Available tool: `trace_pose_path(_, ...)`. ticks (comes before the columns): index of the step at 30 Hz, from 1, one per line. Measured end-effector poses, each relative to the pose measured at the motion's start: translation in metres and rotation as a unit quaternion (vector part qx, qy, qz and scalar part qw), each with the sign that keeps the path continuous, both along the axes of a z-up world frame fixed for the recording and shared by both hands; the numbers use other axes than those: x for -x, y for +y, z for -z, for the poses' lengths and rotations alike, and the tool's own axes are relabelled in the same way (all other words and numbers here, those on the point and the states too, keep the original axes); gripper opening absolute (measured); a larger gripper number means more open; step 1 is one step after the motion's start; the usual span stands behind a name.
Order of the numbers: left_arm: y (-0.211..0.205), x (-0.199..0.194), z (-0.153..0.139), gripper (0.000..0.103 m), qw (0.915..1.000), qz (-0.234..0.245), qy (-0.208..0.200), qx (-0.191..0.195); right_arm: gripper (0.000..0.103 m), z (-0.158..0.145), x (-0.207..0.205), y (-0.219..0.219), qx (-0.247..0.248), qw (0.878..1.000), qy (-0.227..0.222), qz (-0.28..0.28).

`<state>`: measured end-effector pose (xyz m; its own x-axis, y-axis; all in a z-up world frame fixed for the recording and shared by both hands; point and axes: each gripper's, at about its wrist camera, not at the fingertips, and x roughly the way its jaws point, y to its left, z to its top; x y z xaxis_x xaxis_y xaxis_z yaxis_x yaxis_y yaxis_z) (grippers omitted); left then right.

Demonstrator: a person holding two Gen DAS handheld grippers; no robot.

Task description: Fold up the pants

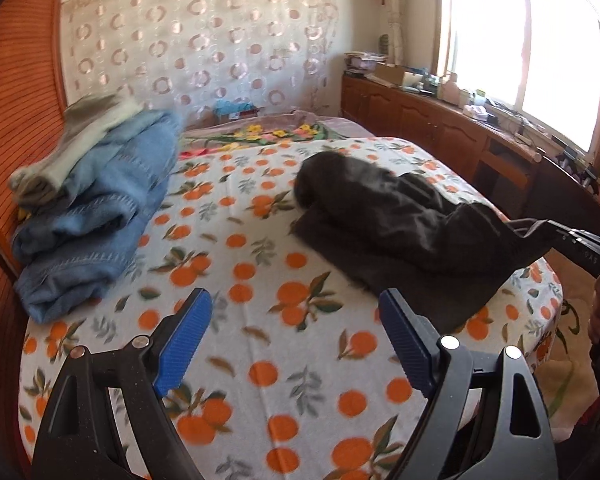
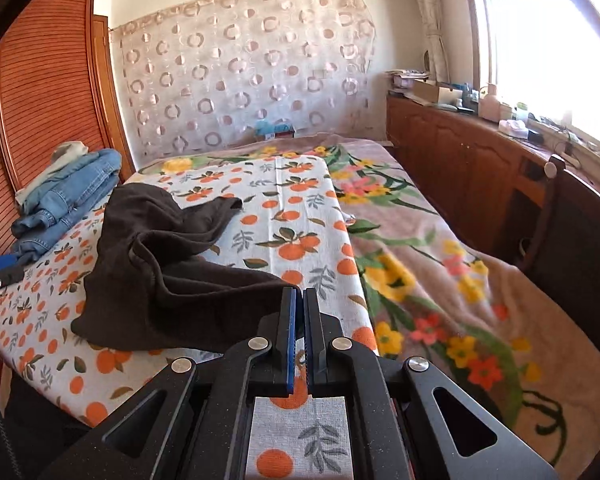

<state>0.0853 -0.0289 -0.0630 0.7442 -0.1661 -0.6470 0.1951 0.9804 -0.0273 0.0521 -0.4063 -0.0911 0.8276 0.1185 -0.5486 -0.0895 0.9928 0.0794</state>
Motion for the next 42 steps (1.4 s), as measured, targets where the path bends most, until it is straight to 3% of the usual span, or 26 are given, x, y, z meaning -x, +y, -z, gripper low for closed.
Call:
trace_pose_path(9, -0.067, -0.069, -0.012, 0.077, 0.9951, 0.095, 0.019, -0.021, 0.003, -0.005, -0.01, 0.003, -0.014, 0.999, 0.012, -0.027)
trace_pose_path(17, -0.123, -0.126, -0.004, 0.068, 0.9838, 0.16, 0.069, -0.041, 0.003, 0.006, -0.05, -0.004, -0.031, 0.997, 0.037, -0.059)
trace_pose_path(19, -0.138, -0.139, -0.001, 0.06, 0.98, 0.175, 0.079, -0.052, 0.003, 0.006, -0.056, -0.004, -0.03, 0.997, 0.041, -0.065)
trace_pose_path(30, -0.194, -0.198, 0.01, 0.043, 0.9635, 0.221, 0.131, -0.076, 0.003, 0.012, -0.082, -0.011, -0.044, 0.994, 0.061, -0.077)
trace_pose_path(40, -0.225, -0.232, 0.03, 0.042, 0.9496, 0.226, 0.175, -0.128, 0.003, 0.016, -0.086, -0.01, -0.048, 0.995, 0.07, -0.061)
trace_pose_path(42, -0.224, -0.233, 0.033, 0.033, 0.9494, 0.223, 0.177, -0.133, 0.003, 0.016, -0.086, -0.01, -0.05, 0.994, 0.071, -0.06)
